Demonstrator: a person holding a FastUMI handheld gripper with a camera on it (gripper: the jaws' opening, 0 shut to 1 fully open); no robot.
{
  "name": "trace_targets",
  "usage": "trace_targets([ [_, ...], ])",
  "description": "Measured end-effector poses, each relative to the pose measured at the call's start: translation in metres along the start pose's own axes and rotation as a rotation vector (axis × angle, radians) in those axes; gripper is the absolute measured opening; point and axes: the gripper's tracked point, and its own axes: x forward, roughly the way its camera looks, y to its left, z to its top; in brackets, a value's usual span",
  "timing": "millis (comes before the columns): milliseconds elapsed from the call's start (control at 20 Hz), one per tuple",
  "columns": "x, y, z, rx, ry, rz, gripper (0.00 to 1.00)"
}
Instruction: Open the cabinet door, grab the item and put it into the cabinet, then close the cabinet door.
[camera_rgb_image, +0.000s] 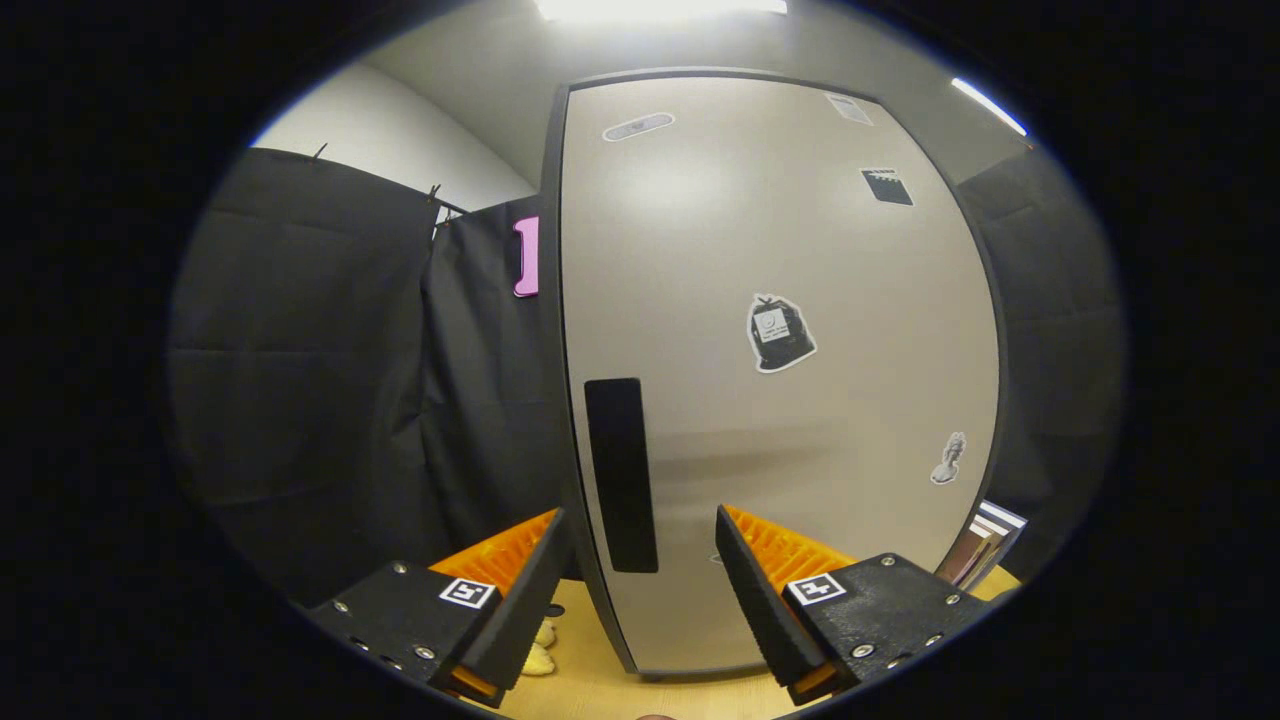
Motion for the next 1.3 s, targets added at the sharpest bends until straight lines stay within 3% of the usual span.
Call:
trace_targets([
  [300, 0.027, 0.010, -0.024, -0.054, 0.074, 0.010, 0.88],
  [400, 0.031, 0.017, -0.028, -0.078, 0.083, 0.043, 0.80],
  [500, 0.033, 0.006, -0.024, -0.139, 0.074, 0.002, 0.67],
  [600, 0.038, 0.004, -0.028, -0.088, 0.072, 0.014, 0.36],
  [850, 0.031, 0.005, -0.026, -0.107, 0.085, 0.044, 0.29],
  [1300, 0.010, 0.004, -0.024, -0.084, 0.124, 0.132, 0.29],
])
